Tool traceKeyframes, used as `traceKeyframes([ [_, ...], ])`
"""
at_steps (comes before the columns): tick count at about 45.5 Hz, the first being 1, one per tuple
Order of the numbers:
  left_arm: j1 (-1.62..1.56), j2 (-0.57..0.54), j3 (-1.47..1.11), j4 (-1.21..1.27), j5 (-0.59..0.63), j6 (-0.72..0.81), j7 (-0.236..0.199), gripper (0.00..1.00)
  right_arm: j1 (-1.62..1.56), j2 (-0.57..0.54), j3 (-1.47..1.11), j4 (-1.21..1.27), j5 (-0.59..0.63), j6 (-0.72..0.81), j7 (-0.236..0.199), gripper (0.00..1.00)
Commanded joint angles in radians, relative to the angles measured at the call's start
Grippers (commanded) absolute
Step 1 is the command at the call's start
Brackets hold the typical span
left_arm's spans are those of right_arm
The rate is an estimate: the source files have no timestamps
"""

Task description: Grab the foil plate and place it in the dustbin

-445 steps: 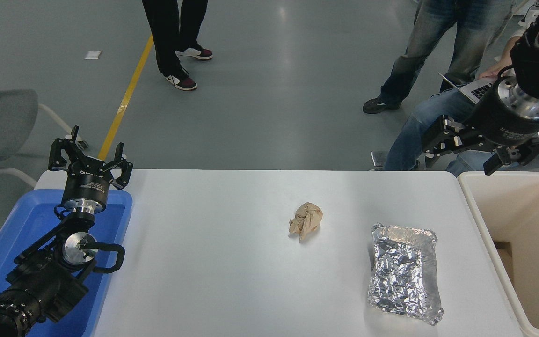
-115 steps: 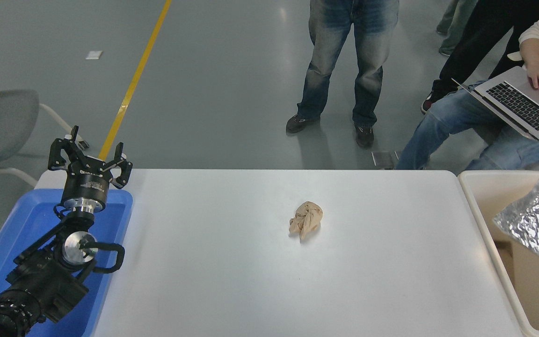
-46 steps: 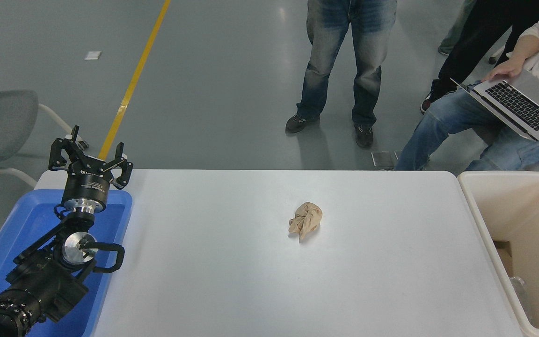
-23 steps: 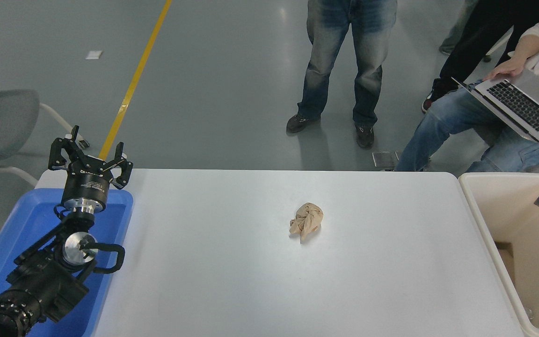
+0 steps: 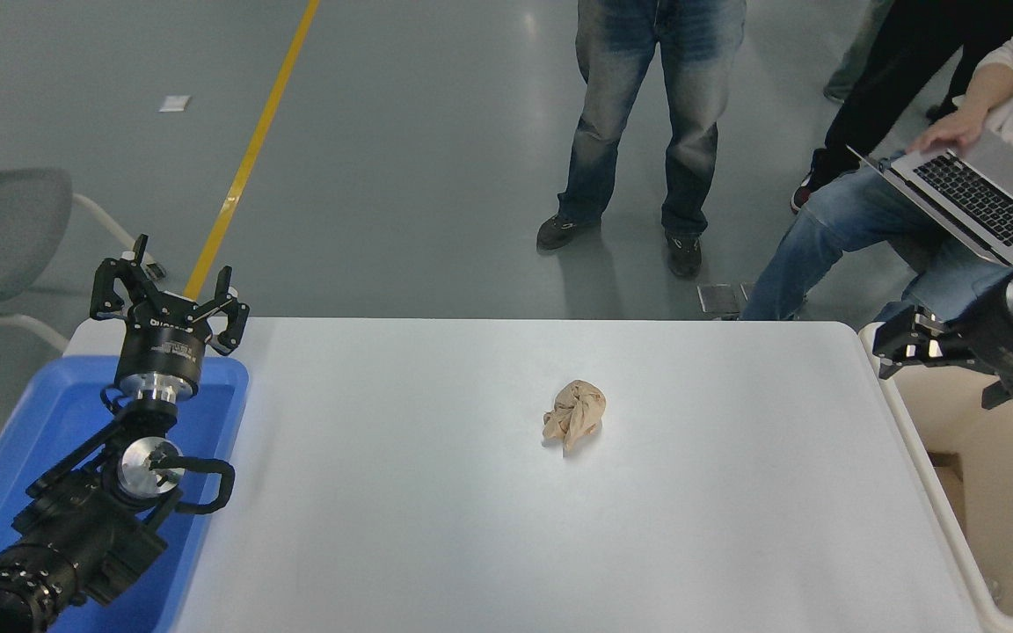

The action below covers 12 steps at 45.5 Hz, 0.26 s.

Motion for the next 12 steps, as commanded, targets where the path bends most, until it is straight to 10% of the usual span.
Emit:
traceKeyframes([
  [1, 0.000, -0.001, 0.000, 0.001, 0.000, 0.000, 0.000, 0.99, 0.200, 0.100, 0.015, 0.034, 0.073, 0.115, 0.000, 1.00],
  [12, 0.000, -0.001, 0.000, 0.001, 0.000, 0.000, 0.000, 0.99, 0.214, 0.115, 0.003, 0.026, 0.084, 0.115, 0.000, 1.00],
])
